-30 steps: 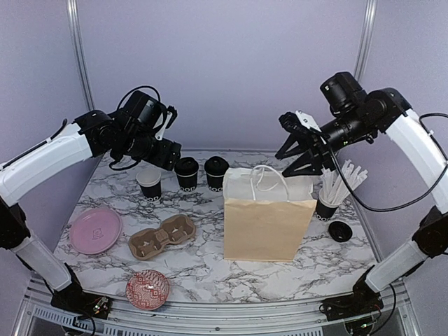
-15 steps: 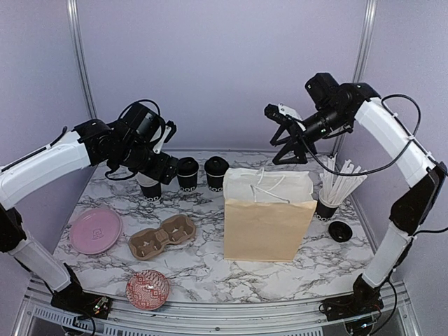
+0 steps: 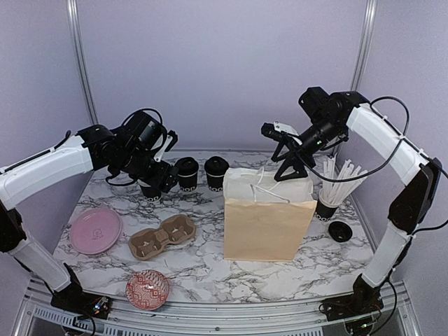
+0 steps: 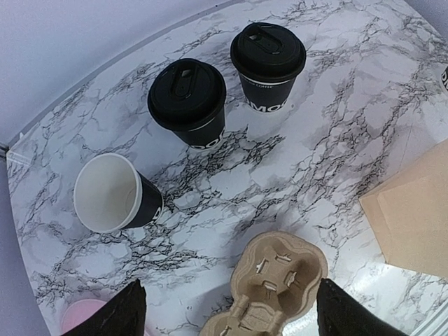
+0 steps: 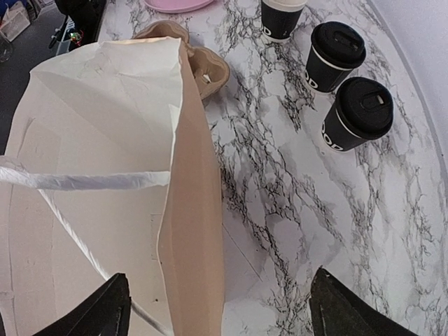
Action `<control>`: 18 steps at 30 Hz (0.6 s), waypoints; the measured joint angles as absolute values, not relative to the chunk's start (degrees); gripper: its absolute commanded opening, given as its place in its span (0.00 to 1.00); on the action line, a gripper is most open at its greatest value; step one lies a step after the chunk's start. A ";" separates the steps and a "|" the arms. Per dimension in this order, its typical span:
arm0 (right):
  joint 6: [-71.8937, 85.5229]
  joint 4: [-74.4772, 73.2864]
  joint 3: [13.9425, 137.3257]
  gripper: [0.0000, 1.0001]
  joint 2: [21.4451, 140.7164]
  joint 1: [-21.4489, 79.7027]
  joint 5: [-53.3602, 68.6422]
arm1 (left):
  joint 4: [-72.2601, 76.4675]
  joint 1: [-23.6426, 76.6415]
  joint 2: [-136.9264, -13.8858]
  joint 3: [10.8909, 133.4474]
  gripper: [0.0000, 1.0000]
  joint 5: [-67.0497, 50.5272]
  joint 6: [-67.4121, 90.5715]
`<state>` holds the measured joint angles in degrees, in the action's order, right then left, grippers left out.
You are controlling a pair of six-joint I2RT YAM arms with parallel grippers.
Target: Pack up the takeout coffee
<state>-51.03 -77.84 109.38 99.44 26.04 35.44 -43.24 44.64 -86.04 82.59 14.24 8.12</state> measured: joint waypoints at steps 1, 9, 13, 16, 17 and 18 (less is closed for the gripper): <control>-51.03 -77.87 109.47 0.86 99.33 26.04 35.46 | -43.24 44.64 -86.04 82.41 0.84 14.02 8.10; -51.64 -77.89 106.10 0.82 96.20 26.06 35.57 | -43.24 44.64 -86.11 80.18 0.83 12.38 7.88; -52.36 -78.15 103.63 0.73 96.95 26.13 35.57 | -43.44 44.64 -86.41 79.44 0.83 11.86 7.66; -52.53 -78.19 103.59 0.66 98.43 26.13 35.88 | -43.46 44.64 -86.70 79.44 0.83 11.46 7.53; -52.51 -78.22 103.77 0.64 98.83 26.13 36.16 | -43.44 44.64 -86.83 79.44 0.82 11.35 7.53; -52.51 -78.24 104.09 0.64 99.18 26.13 36.60 | -43.46 44.64 -87.00 79.44 0.83 11.16 7.53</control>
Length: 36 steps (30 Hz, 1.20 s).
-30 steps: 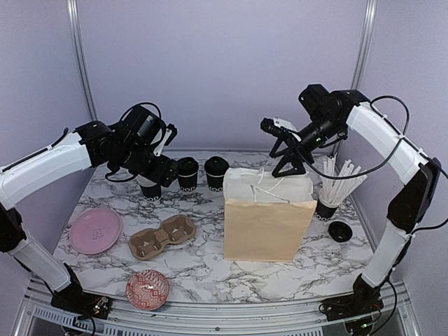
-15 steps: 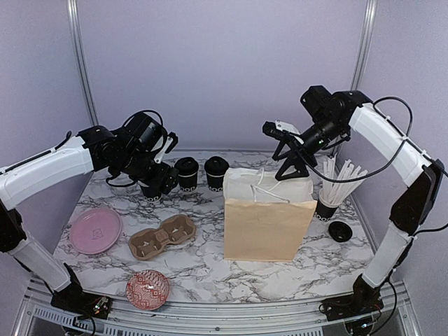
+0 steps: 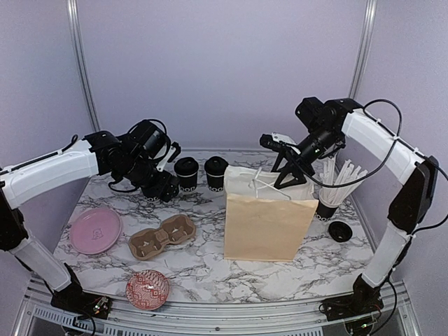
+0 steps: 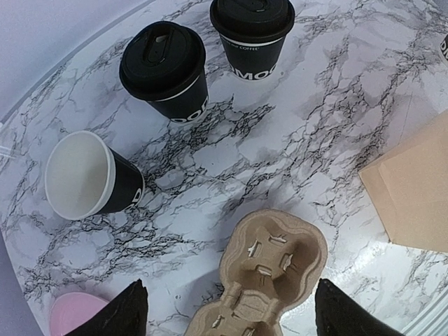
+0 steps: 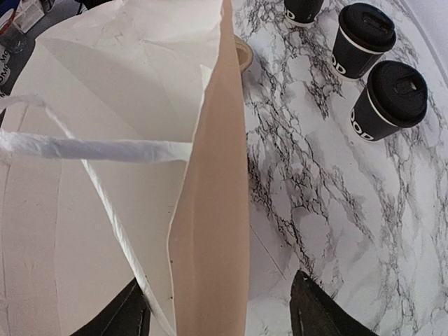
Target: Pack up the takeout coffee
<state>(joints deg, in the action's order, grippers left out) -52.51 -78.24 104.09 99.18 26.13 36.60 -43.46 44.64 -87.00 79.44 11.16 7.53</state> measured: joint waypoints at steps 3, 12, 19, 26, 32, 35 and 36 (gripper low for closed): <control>-52.56 -78.26 104.90 0.58 100.01 26.13 37.87 | -43.46 44.64 -87.57 79.44 0.82 10.68 7.53; -52.18 -78.28 105.27 0.21 102.54 26.22 41.25 | -43.46 44.64 -88.90 79.42 0.78 8.97 7.55; -51.05 -78.32 107.66 0.09 102.63 26.24 41.45 | -43.42 45.01 -88.90 78.87 0.72 7.40 7.07; -48.60 -78.04 109.62 0.08 101.54 26.24 40.12 | -44.21 46.74 -89.84 76.62 0.71 7.09 6.85; -46.65 -77.56 109.62 0.07 98.48 26.24 38.44 | -45.32 49.50 -90.35 76.34 0.66 7.05 5.58; -46.26 -76.49 108.77 0.06 96.33 26.24 37.28 | -45.52 50.04 -90.54 76.31 0.61 6.90 4.67; -46.19 -76.38 108.49 0.06 95.68 26.24 36.77 | -45.63 50.04 -90.76 76.31 0.61 6.92 4.40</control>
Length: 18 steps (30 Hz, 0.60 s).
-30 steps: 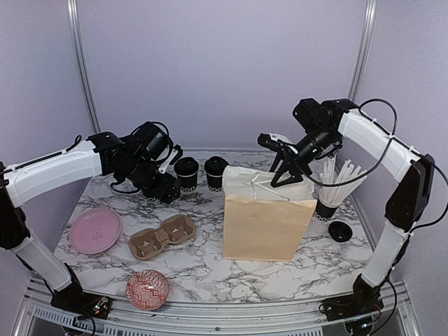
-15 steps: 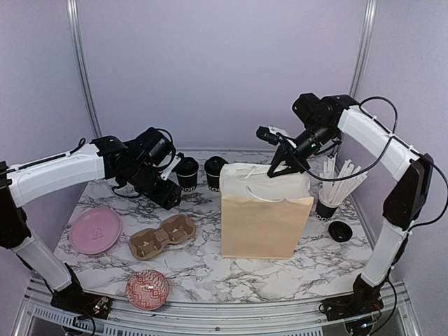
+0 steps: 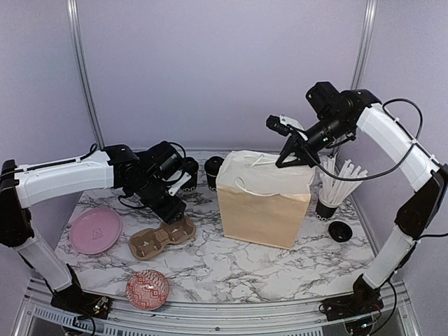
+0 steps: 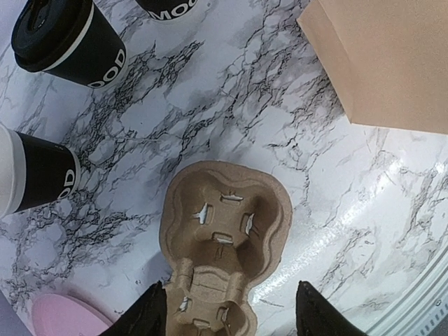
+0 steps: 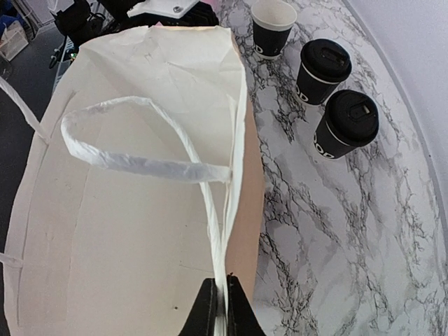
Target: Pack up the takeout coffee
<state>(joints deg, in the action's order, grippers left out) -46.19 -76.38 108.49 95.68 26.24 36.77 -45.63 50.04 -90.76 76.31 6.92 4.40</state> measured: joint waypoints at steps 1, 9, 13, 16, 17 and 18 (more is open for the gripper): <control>-46.09 -76.34 108.38 0.05 95.20 26.24 36.40 | -45.80 50.04 -91.13 76.31 0.63 6.87 4.12; -46.02 -75.57 107.92 0.04 94.19 26.24 33.87 | -49.89 48.51 -96.77 76.31 0.52 6.85 5.54; -46.06 -74.94 106.39 0.04 94.06 26.24 33.19 | -51.99 44.14 -97.47 76.31 0.52 6.79 9.41; -46.11 -74.00 104.55 0.04 93.76 26.24 32.75 | -52.64 43.53 -97.47 76.31 0.50 7.35 10.35; -46.17 -73.93 104.22 0.04 93.76 26.24 32.64 | -52.80 43.72 -97.49 76.31 0.49 7.44 10.28; -46.33 -73.84 103.92 0.04 93.76 26.24 32.56 | -52.86 43.90 -97.54 76.31 0.48 7.51 9.98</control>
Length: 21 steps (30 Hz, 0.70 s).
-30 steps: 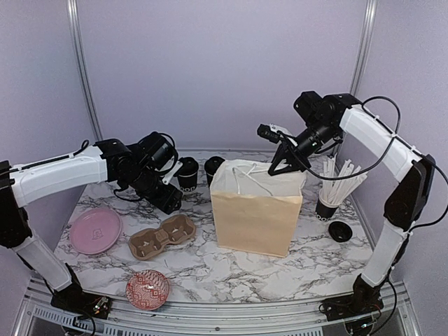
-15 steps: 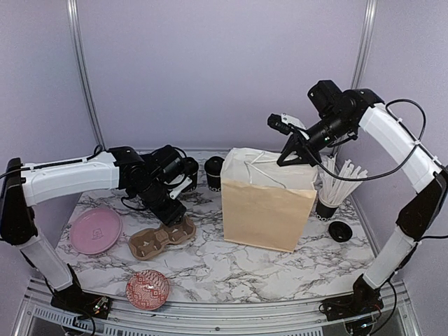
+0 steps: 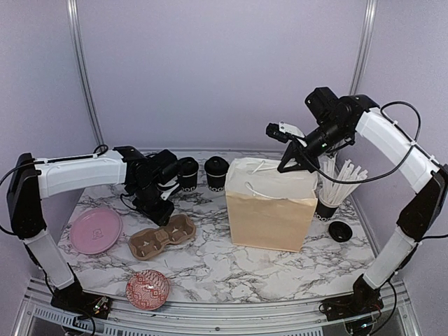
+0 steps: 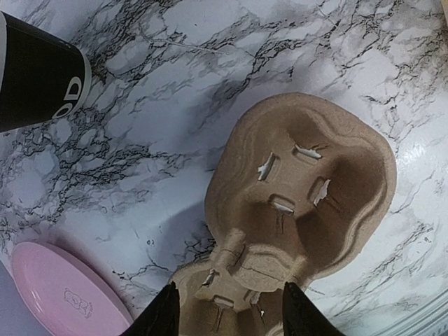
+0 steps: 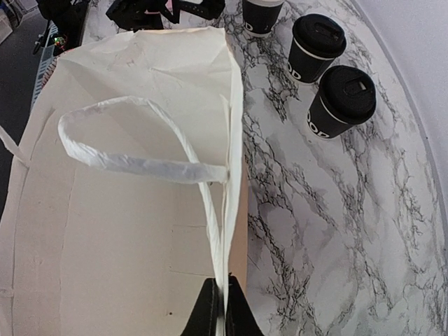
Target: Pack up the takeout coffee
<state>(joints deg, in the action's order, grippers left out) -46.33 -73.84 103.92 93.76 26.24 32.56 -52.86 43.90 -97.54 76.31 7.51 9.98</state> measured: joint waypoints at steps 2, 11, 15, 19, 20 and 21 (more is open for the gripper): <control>-46.59 -73.73 103.77 0.04 93.76 26.24 32.38 | -52.93 44.21 -97.82 76.31 0.49 7.40 8.49; -47.20 -73.17 103.55 0.04 93.76 26.24 32.38 | -53.12 44.47 -100.33 75.35 0.56 7.44 -0.36; -47.20 -72.95 103.55 0.04 93.76 26.24 32.38 | -53.21 44.47 -100.62 74.72 0.55 7.01 -3.70; -47.20 -72.93 103.55 0.04 93.76 26.24 32.38 | -53.19 44.47 -101.62 74.70 0.54 5.39 -5.98; -47.18 -72.93 103.55 0.04 93.76 26.24 32.38 | -53.17 44.47 -101.84 74.63 0.54 5.08 -6.52; -47.18 -72.93 103.55 0.04 93.76 26.24 32.38 | -53.17 44.47 -102.02 74.50 0.53 4.80 -6.85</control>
